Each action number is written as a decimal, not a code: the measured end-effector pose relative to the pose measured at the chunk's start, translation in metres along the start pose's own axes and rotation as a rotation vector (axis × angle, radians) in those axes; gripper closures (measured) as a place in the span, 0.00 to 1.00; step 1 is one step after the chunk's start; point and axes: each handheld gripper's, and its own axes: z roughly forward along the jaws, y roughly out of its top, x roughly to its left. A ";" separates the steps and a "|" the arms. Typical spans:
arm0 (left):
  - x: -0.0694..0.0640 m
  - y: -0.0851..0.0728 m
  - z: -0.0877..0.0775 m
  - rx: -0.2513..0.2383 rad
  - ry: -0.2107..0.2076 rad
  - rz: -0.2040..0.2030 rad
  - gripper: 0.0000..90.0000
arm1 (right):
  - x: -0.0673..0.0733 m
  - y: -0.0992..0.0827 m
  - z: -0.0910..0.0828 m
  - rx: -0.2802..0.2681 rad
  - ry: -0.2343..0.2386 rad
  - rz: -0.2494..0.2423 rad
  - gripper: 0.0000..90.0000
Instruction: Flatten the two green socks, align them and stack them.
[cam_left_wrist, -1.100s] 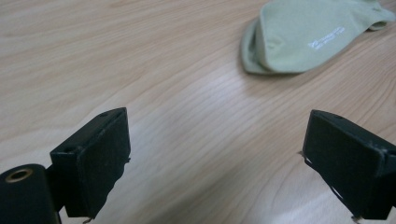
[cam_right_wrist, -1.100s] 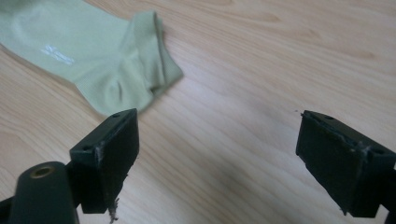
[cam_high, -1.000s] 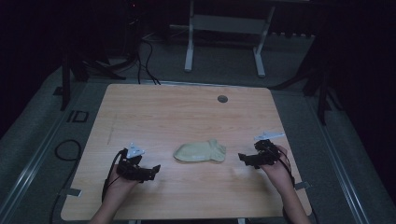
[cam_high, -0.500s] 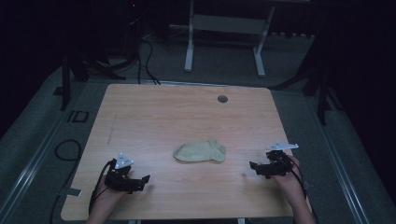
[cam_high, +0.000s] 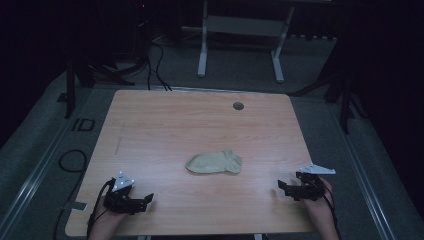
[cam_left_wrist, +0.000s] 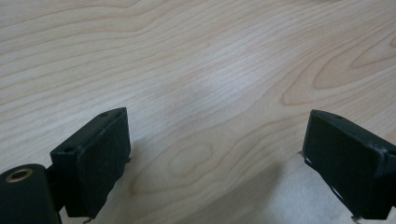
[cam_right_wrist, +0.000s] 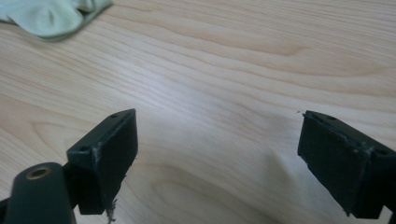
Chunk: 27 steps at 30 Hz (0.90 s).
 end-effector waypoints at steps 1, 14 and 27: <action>0.001 -0.001 -0.002 -0.003 0.005 -0.007 0.09 | 0.000 -0.003 -0.001 -0.010 -0.009 0.000 0.14; 0.015 -0.021 -0.025 -0.062 0.076 -0.070 0.09 | 0.003 -0.023 -0.019 -0.081 -0.021 0.024 0.14; 0.022 -0.031 -0.033 -0.139 0.151 -0.084 0.09 | 0.002 -0.027 -0.025 -0.169 -0.067 0.047 0.14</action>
